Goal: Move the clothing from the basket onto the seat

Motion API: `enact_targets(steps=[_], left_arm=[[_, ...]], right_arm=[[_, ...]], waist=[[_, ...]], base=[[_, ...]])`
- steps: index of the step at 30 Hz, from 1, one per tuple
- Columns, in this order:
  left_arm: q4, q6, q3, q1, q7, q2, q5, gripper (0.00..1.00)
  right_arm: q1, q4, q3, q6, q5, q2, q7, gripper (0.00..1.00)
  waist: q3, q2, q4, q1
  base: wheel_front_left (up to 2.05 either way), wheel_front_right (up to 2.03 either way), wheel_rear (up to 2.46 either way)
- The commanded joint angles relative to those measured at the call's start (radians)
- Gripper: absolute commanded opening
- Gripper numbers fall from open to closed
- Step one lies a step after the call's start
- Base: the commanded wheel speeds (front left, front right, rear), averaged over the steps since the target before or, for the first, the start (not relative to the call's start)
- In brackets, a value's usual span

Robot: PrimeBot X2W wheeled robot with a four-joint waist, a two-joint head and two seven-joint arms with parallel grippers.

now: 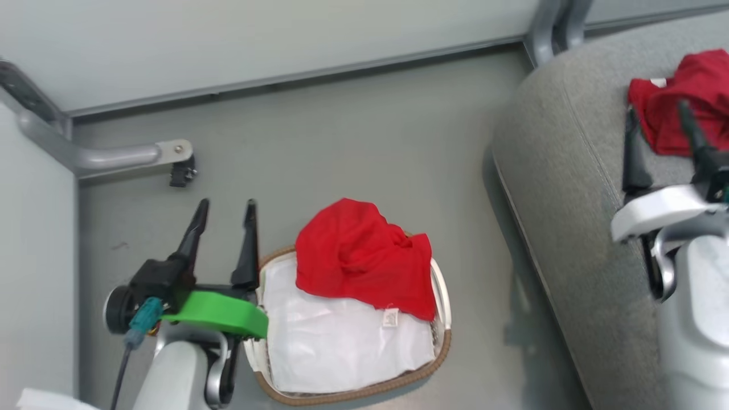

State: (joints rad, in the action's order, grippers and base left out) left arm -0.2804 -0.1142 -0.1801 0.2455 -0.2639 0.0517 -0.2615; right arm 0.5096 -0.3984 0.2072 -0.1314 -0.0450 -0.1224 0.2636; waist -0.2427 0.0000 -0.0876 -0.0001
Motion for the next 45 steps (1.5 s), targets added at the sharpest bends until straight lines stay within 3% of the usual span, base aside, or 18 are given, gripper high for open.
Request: enact_targets(steps=[1,9,16,25,45], left_arm=[[-0.003,0.003,0.022,-0.030,-0.001,-0.001,-0.016,1.00],[-0.015,0.006,0.091,-0.113,-0.001,0.000,-0.022,1.00],[-0.027,0.010,0.117,-0.171,-0.001,0.000,-0.038,1.00],[-0.044,0.019,0.112,-0.196,-0.001,0.000,-0.056,1.00],[-0.071,0.015,0.094,-0.209,-0.001,0.000,-0.054,1.00]], right_arm=[[-0.041,0.009,-0.016,0.001,0.013,0.012,0.002,1.00],[-0.163,0.043,-0.085,0.001,0.065,0.064,0.002,1.00],[-0.243,0.033,-0.131,0.001,0.113,0.070,0.002,1.00],[-0.306,0.020,-0.155,0.001,0.162,0.070,0.002,1.00],[-0.331,0.012,-0.199,0.001,0.156,0.070,0.002,1.00]], waist=[[0.071,0.0000,0.065,0.0001],[0.132,0.0000,0.085,0.0001],[0.159,0.0000,0.092,0.0001],[0.180,0.0000,0.098,0.0001],[0.217,0.0000,0.106,0.0001]], base=[[0.00,0.00,0.00],[0.00,0.00,0.00],[0.00,0.00,0.00],[0.00,0.00,0.00],[0.00,0.00,0.00]])
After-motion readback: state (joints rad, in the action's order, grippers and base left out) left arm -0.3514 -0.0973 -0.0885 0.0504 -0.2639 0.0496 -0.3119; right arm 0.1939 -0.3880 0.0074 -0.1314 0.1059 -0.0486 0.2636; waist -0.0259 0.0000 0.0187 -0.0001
